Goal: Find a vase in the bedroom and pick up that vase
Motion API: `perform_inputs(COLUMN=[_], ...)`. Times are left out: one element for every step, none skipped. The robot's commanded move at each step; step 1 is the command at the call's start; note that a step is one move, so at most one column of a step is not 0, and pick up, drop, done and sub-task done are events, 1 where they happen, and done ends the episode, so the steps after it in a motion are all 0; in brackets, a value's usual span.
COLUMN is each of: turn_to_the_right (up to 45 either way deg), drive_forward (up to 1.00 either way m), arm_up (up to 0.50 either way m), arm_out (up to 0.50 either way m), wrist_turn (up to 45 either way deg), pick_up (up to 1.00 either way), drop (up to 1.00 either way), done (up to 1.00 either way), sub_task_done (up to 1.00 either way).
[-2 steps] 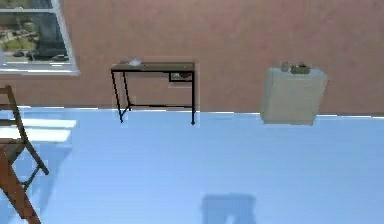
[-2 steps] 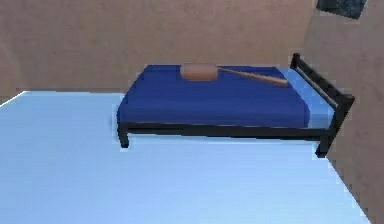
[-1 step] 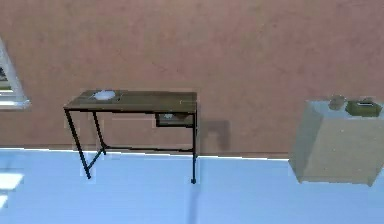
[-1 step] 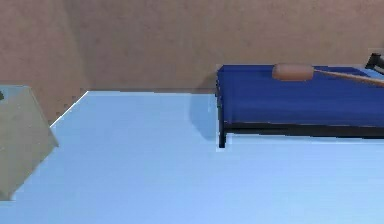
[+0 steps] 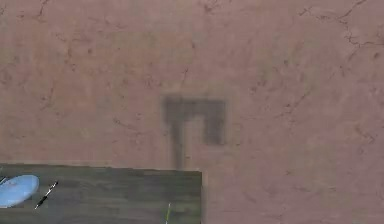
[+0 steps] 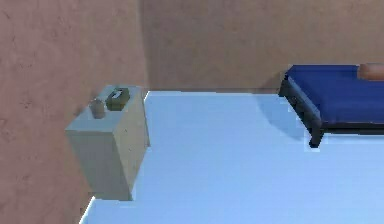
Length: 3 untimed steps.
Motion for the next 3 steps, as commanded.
perform_inputs(turn_to_the_right=[-45.0,-45.0,-42.0], drive_forward=[0.00,0.00,0.00], arm_up=[0.00,0.00,0.00], arm_out=[0.00,0.00,0.00], wrist_turn=[0.0,0.0,0.0], pick_up=[0.00,0.00,0.00], drop=[0.00,0.00,0.00], done=[0.00,0.00,0.00], sub_task_done=[0.00,0.00,0.00])
